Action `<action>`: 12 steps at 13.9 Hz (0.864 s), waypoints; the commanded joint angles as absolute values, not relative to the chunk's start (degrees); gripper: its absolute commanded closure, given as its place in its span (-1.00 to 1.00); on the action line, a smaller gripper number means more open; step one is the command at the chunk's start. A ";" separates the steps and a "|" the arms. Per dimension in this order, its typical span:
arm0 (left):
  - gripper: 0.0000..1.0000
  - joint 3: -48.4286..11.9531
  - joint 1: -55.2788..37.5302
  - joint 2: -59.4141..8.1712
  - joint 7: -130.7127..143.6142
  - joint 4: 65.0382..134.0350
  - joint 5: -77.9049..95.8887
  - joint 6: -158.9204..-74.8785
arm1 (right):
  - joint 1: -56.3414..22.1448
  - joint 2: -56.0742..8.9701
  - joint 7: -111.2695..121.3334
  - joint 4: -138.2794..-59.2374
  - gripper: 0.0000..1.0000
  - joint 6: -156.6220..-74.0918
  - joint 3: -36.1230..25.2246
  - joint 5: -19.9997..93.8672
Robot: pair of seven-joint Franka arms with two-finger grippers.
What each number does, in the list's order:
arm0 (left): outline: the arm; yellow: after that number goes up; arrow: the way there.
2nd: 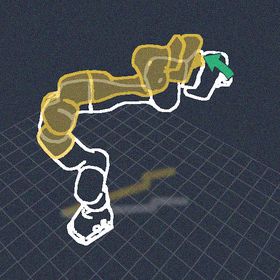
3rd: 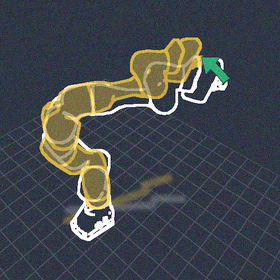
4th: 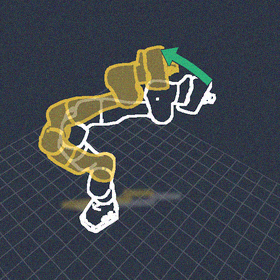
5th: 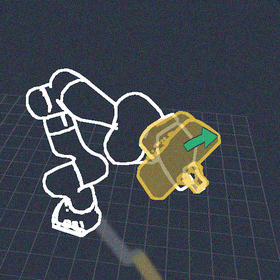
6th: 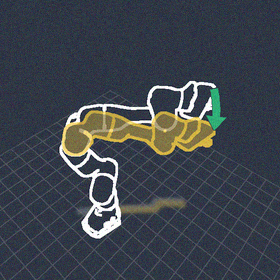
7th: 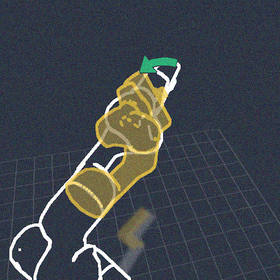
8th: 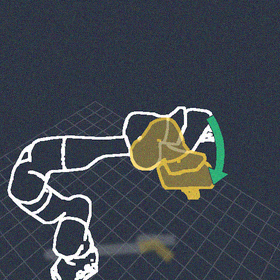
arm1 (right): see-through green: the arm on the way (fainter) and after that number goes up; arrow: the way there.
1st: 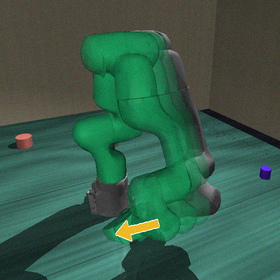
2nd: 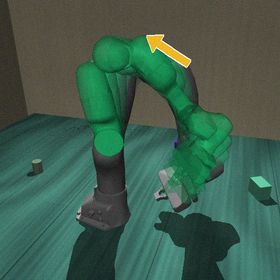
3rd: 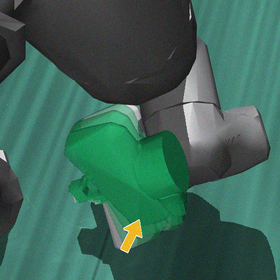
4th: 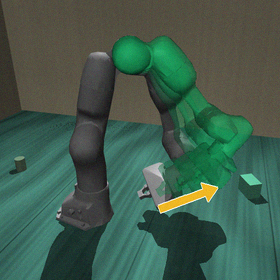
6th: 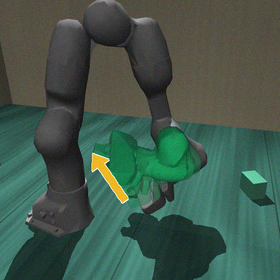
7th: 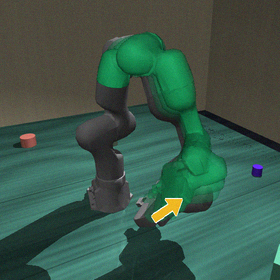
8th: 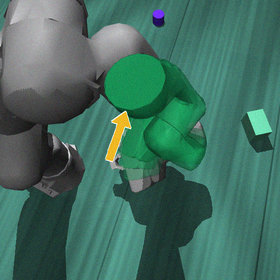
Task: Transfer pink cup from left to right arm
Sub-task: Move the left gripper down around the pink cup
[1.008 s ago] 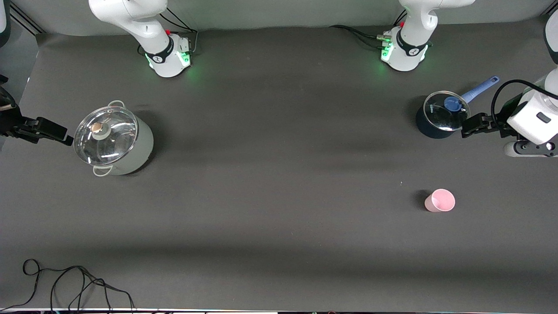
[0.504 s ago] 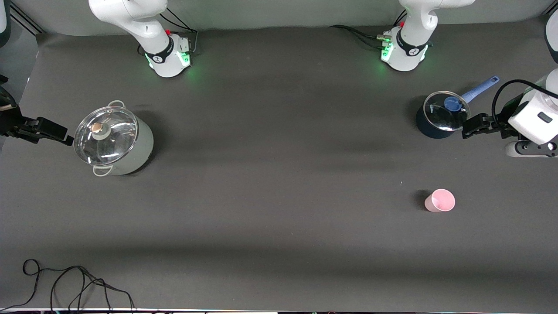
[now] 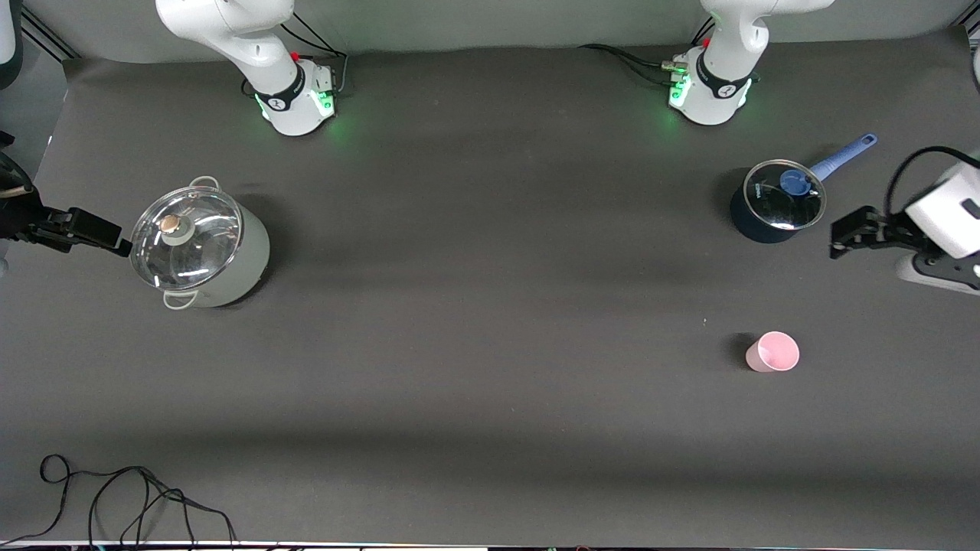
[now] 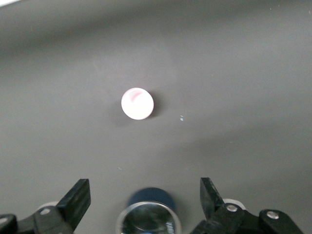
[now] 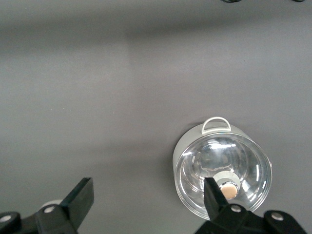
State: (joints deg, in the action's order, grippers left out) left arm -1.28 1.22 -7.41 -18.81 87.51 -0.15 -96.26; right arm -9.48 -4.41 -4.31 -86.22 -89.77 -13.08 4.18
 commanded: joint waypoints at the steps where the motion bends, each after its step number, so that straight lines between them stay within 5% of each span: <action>1: -1.00 -1.32 6.22 -12.12 -35.27 83.58 2.44 -100.61 | -9.93 -4.13 -5.63 -86.13 -1.00 -89.30 -13.18 4.31; 12: -1.00 -1.32 26.18 -31.10 -94.00 86.74 41.90 -103.71 | -10.72 -4.13 -5.01 -86.31 -1.00 -89.21 -13.18 4.39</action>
State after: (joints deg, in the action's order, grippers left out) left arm -0.79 24.38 -28.22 -85.45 85.94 36.87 -103.49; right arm -10.23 -4.50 -4.39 -86.24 -89.72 -12.99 4.18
